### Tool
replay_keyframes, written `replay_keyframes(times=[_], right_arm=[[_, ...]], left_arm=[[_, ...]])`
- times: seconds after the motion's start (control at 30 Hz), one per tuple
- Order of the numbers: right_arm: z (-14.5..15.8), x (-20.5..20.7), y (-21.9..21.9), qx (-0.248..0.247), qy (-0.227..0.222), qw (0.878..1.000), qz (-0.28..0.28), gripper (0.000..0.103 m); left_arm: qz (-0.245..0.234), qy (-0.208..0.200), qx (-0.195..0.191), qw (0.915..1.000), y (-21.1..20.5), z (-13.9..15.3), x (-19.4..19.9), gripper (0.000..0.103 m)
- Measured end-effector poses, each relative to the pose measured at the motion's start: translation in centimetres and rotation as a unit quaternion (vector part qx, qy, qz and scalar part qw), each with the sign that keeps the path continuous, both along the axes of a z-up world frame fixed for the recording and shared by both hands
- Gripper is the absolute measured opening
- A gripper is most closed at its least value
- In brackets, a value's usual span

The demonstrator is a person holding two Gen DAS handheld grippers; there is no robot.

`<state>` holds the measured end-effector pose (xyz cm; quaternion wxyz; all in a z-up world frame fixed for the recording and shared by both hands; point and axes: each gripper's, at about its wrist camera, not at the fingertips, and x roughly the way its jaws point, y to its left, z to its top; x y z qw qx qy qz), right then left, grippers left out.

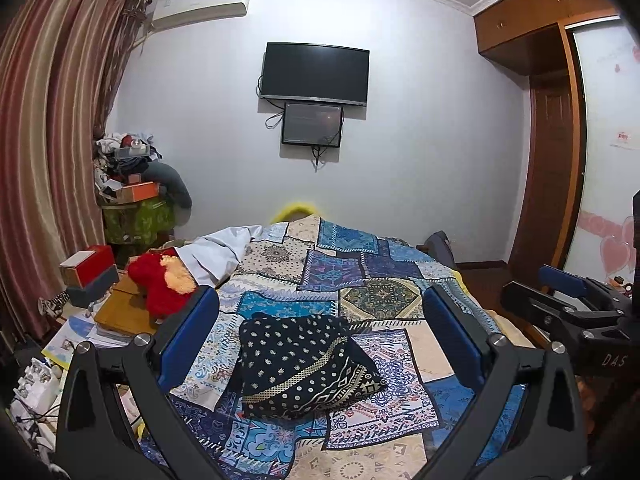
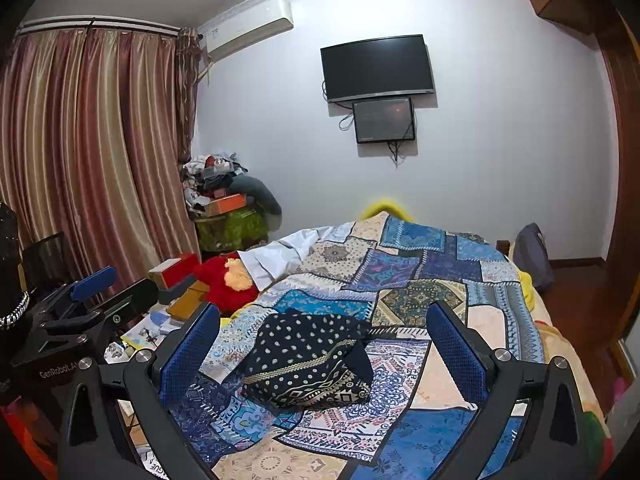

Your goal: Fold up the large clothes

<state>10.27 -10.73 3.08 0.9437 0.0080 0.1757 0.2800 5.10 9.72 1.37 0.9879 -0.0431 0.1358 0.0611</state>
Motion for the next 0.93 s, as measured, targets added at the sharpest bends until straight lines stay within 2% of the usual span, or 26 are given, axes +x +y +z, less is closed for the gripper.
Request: replay_keyframes(times=[0.93], right_arm=[[0.49,-0.29,0.91,0.015,0.007,1.000,-0.003,0.103]], left_arm=[[-0.025,0.002,-0.012,0.9996,-0.14,-0.30,0.02,0.103]])
